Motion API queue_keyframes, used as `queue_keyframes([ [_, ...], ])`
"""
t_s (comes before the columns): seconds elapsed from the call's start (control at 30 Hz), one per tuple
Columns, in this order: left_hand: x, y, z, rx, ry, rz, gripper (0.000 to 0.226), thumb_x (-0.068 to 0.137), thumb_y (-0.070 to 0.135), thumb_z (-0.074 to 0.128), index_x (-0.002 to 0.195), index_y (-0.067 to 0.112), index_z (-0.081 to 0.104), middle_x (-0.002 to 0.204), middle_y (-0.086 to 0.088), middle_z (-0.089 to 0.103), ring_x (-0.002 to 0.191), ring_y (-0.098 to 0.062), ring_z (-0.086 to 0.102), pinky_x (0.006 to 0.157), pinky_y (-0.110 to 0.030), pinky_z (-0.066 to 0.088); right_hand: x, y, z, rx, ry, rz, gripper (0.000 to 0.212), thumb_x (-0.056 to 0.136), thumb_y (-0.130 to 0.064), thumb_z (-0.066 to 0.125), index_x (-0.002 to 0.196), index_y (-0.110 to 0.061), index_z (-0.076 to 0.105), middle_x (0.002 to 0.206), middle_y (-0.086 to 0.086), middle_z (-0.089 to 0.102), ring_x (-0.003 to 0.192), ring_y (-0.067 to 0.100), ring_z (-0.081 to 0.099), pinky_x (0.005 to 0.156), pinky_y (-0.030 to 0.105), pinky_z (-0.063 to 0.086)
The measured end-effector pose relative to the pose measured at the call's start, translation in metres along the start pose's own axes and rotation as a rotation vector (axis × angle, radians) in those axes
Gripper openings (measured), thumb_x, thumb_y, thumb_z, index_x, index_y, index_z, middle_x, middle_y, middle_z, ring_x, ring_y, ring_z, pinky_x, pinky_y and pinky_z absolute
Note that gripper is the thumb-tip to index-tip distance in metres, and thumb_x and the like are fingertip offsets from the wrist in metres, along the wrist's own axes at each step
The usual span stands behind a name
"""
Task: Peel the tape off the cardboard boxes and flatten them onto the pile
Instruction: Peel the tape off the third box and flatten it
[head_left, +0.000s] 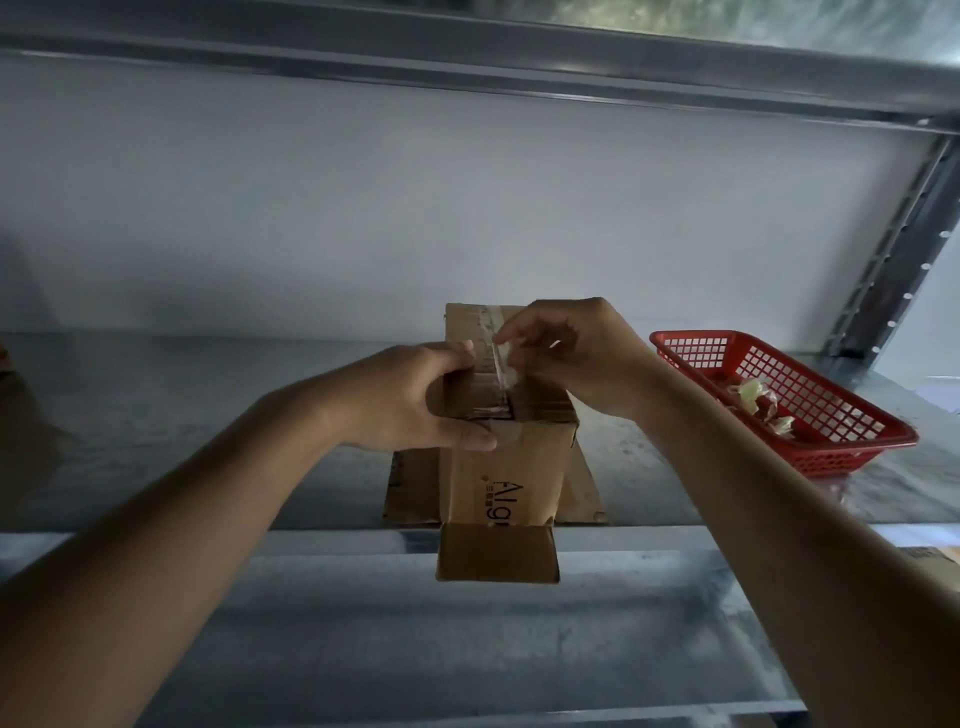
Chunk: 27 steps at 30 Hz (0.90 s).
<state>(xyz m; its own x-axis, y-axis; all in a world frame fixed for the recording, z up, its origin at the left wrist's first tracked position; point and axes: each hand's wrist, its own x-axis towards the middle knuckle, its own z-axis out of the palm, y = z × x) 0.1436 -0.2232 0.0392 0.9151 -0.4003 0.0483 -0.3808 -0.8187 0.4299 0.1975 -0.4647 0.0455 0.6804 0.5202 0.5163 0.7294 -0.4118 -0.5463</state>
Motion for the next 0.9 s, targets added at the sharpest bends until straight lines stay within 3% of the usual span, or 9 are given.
queue_keyframes([
  [0.07,0.002,-0.003,-0.001,0.011,-0.011,-0.007,0.116,0.065,0.083,0.068,0.162,0.035,0.027,0.167,0.021,0.025,0.145,-0.002,0.03,0.107,-0.02,0.026,-0.002,-0.001,-0.004,0.067,-0.014,0.016,0.027,0.09,-0.007,0.076,0.101,-0.031,0.078,0.087,-0.013,0.072,0.084,0.008,0.069,0.078,0.027,0.059],
  [0.13,0.005,-0.004,-0.001,0.01,-0.03,-0.015,0.116,0.067,0.081,0.068,0.164,0.035,0.023,0.169,0.02,0.019,0.146,-0.001,0.026,0.109,-0.021,0.025,-0.005,-0.006,-0.01,0.041,-0.121,-0.034,0.028,0.089,-0.006,0.077,0.102,-0.031,0.079,0.088,-0.011,0.074,0.083,0.007,0.07,0.078,0.022,0.059],
  [0.3,0.009,-0.005,0.0,0.005,-0.054,-0.028,0.119,0.065,0.081,0.067,0.164,0.033,0.02,0.171,0.018,0.013,0.155,-0.01,0.021,0.119,-0.031,0.024,0.001,-0.017,-0.015,-0.186,-0.291,-0.122,0.026,0.079,-0.027,0.088,0.104,-0.03,0.082,0.09,-0.013,0.074,0.089,0.003,0.07,0.079,0.022,0.058],
  [0.5,0.012,-0.014,-0.002,-0.067,-0.073,0.001,0.119,0.067,0.073,0.074,0.165,0.031,0.021,0.171,0.019,0.014,0.154,-0.009,0.024,0.117,-0.026,0.024,0.01,-0.026,-0.009,-0.4,-0.283,-0.432,0.019,0.084,-0.025,0.084,0.101,-0.018,0.082,0.088,-0.004,0.075,0.08,0.006,0.069,0.07,0.03,0.056],
  [0.6,0.015,-0.017,-0.003,-0.107,-0.105,0.016,0.118,0.067,0.066,0.077,0.164,0.03,0.022,0.171,0.019,0.014,0.153,-0.01,0.027,0.114,-0.023,0.026,0.004,-0.029,-0.005,-0.528,-0.204,-0.624,0.018,0.086,-0.017,0.083,0.102,-0.011,0.079,0.092,0.001,0.075,0.084,0.011,0.07,0.072,0.021,0.056],
  [0.67,0.017,-0.019,-0.006,-0.117,-0.111,0.021,0.117,0.065,0.064,0.078,0.163,0.03,0.025,0.17,0.018,0.017,0.152,-0.011,0.028,0.119,-0.027,0.029,-0.002,-0.029,-0.002,-0.621,-0.151,-0.724,0.016,0.089,-0.013,0.08,0.104,-0.009,0.078,0.095,0.004,0.076,0.088,0.017,0.072,0.07,0.026,0.057],
  [0.77,0.018,-0.022,-0.009,-0.133,-0.106,0.021,0.117,0.064,0.063,0.081,0.163,0.031,0.028,0.168,0.022,0.019,0.152,-0.009,0.028,0.124,-0.037,0.031,-0.011,-0.028,0.001,-0.713,-0.09,-0.834,0.013,0.094,-0.01,0.072,0.104,-0.007,0.079,0.095,0.007,0.076,0.081,0.023,0.074,0.063,0.03,0.057],
  [0.9,0.021,-0.026,-0.006,-0.142,-0.119,0.032,0.12,0.065,0.069,0.083,0.163,0.031,0.026,0.168,0.025,0.017,0.152,-0.005,0.026,0.125,-0.035,0.029,-0.015,-0.026,0.002,-0.766,-0.032,-0.863,0.009,0.093,-0.007,0.074,0.099,-0.004,0.079,0.092,0.009,0.075,0.073,0.023,0.072,0.057,0.028,0.053],
])
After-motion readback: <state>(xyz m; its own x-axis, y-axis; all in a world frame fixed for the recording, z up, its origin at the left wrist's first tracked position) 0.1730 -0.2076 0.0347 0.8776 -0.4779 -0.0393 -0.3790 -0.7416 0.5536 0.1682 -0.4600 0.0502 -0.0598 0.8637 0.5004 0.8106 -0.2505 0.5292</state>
